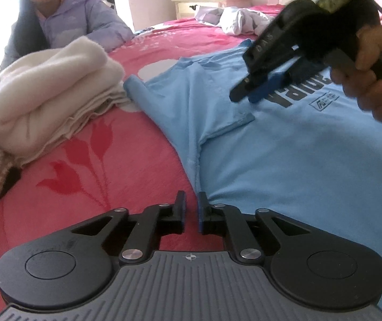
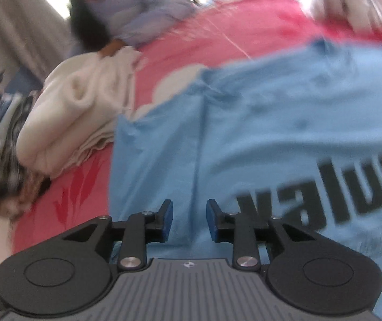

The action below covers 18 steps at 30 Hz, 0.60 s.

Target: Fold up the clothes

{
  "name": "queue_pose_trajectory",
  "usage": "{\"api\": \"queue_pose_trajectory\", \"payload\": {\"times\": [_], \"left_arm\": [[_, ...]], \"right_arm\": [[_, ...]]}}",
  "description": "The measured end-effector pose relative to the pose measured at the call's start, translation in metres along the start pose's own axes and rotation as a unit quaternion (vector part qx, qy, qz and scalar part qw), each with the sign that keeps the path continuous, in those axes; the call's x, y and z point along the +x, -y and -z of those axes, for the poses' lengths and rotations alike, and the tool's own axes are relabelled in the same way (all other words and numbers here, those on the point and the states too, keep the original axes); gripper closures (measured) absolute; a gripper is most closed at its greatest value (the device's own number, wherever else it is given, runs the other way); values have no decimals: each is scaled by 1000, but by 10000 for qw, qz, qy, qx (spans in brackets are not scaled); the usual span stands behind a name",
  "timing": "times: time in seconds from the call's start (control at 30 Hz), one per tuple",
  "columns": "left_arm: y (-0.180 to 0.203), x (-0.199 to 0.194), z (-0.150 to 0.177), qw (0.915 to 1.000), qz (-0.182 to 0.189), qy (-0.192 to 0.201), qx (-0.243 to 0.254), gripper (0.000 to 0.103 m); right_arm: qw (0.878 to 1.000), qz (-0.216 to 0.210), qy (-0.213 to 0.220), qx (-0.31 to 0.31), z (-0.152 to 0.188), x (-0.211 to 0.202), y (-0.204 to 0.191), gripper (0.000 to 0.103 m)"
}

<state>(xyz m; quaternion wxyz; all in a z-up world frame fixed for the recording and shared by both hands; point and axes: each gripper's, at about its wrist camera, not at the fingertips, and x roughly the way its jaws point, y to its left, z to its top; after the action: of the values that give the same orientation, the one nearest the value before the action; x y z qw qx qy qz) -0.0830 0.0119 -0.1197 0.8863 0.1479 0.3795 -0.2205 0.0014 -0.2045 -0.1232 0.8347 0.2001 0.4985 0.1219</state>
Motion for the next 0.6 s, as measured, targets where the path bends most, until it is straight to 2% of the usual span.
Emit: {"api": "queue_pose_trajectory", "payload": {"times": [0.13, 0.2, 0.33, 0.6], "left_arm": [[4, 8, -3, 9999, -56, 95, 98, 83], [4, 6, -2, 9998, -65, 143, 80, 84], [1, 1, 1, 9998, -133, 173, 29, 94], [-3, -1, 4, 9999, -142, 28, 74, 94]], "right_arm": [[9999, -18, -9, -163, 4, 9, -3, 74], [9992, 36, 2, -389, 4, 6, -10, 101], [9985, 105, 143, -518, 7, -10, -16, 101], [9968, 329, -3, -726, 17, -5, -7, 100]]}}
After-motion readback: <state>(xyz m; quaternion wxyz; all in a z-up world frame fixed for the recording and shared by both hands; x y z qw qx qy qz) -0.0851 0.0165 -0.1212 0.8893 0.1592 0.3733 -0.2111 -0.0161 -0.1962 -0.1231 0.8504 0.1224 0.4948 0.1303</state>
